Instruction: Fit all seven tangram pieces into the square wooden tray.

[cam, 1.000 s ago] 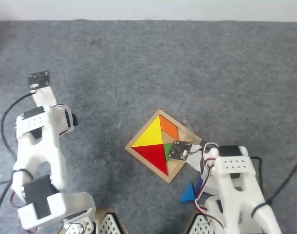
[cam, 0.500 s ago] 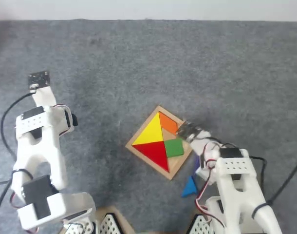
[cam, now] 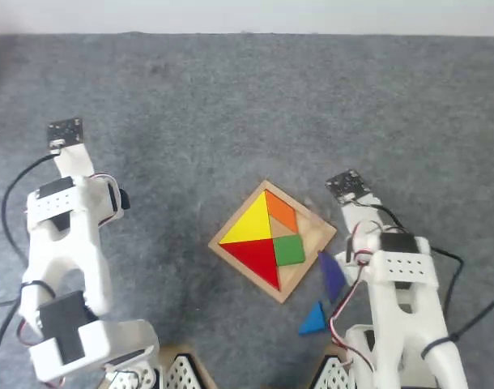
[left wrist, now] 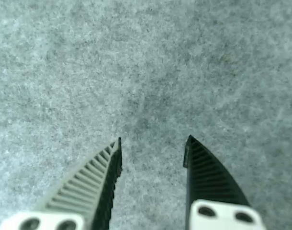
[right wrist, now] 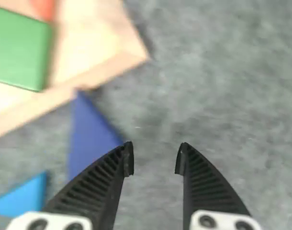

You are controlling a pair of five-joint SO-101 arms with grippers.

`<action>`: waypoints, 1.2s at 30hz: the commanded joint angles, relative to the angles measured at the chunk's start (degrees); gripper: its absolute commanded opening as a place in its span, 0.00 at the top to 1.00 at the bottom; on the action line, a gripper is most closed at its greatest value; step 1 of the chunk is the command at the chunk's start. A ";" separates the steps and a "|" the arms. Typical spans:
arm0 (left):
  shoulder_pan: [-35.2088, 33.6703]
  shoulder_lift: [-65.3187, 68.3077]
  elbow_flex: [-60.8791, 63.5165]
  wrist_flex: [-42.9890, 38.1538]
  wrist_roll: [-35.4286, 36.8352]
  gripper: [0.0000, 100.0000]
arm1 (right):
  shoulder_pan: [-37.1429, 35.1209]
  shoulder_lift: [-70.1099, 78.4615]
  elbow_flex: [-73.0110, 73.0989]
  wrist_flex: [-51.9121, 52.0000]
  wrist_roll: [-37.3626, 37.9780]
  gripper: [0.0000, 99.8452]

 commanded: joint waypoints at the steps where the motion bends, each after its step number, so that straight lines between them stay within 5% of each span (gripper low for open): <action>1: 0.53 -2.37 -0.22 -0.70 0.26 0.79 | -7.25 -1.54 -5.01 3.47 -5.71 0.83; 12: 0.53 -2.37 -0.22 -0.70 0.26 0.79 | -10.33 -0.84 0.18 0.40 -24.53 0.60; 25: 0.53 -2.37 -0.22 -0.70 0.26 0.79 | -16.75 -0.84 6.07 -6.64 -24.88 0.68; 33: 0.35 -2.37 -0.22 -0.70 0.26 0.79 | -16.22 -0.84 7.38 -6.29 -18.90 1.00; 36: 0.35 -2.37 -0.22 -0.70 0.26 0.79 | -14.99 -0.84 7.56 -6.20 -18.37 0.96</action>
